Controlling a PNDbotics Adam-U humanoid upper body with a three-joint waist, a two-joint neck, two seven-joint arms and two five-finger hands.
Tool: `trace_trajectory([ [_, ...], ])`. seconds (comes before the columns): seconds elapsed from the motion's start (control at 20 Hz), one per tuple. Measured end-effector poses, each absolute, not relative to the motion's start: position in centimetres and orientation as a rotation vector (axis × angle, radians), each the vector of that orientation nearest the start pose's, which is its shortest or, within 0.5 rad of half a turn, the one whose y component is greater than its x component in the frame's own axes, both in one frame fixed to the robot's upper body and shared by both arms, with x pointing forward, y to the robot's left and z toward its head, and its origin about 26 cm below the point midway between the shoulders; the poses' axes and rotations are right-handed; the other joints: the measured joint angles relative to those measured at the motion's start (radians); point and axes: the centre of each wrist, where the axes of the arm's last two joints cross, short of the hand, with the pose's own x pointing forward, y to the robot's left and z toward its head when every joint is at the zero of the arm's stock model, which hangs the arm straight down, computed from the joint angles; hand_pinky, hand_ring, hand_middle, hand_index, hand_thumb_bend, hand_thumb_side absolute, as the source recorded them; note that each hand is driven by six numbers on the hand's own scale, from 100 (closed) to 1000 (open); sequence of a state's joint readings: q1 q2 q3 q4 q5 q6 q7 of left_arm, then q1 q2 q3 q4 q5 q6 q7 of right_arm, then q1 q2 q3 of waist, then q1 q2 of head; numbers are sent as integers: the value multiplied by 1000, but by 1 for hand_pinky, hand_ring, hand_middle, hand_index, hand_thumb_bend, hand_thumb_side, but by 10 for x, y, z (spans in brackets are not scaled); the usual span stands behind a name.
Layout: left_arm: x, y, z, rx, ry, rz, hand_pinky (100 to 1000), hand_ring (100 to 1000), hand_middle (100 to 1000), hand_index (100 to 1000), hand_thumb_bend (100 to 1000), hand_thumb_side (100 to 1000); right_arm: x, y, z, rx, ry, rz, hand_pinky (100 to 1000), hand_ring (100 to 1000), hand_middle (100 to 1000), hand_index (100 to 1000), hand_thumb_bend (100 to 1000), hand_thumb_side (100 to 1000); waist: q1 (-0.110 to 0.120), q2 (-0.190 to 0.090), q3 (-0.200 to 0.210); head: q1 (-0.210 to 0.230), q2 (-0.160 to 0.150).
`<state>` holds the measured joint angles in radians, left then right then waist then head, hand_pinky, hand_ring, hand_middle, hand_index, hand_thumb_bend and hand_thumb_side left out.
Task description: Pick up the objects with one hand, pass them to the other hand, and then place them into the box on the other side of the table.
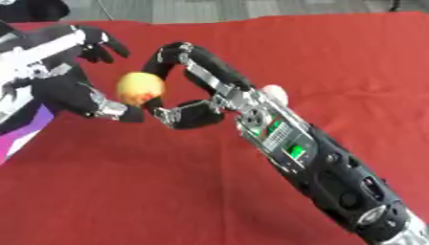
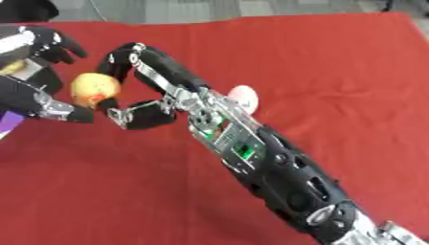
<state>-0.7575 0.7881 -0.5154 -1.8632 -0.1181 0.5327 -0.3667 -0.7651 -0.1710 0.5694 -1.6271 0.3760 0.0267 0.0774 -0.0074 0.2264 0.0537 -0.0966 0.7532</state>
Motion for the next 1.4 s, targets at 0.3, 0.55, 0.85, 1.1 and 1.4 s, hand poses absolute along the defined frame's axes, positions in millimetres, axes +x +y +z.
trace_trajectory([
  [0.3,332,199,261,463,-1499,-1384,867,798,790,787,770,320,337,-54,200,-50,-2236,1230,819,602,564,649,135,100,0,0,0,1,0],
  [0.55,337,199,256,494,-1485,-1399,862,790,773,766,699,317,334,-51,204,-24,-2248,1226,820,600,564,649,134,100,0,0,0,2,0],
  [0.85,338,198,254,519,-1514,-1389,851,777,737,721,572,357,330,-49,207,-6,-2246,1226,821,600,564,649,135,100,0,0,-1,3,0],
  [1.1,337,197,253,547,-1537,-1377,844,766,713,696,500,368,330,-49,208,-4,-2245,1228,821,600,563,649,134,100,0,0,-1,5,0],
  [1.4,332,195,254,556,-1560,-1378,843,765,713,703,589,324,329,-49,208,-9,-2246,1232,820,600,564,649,139,100,0,0,-1,5,0],
])
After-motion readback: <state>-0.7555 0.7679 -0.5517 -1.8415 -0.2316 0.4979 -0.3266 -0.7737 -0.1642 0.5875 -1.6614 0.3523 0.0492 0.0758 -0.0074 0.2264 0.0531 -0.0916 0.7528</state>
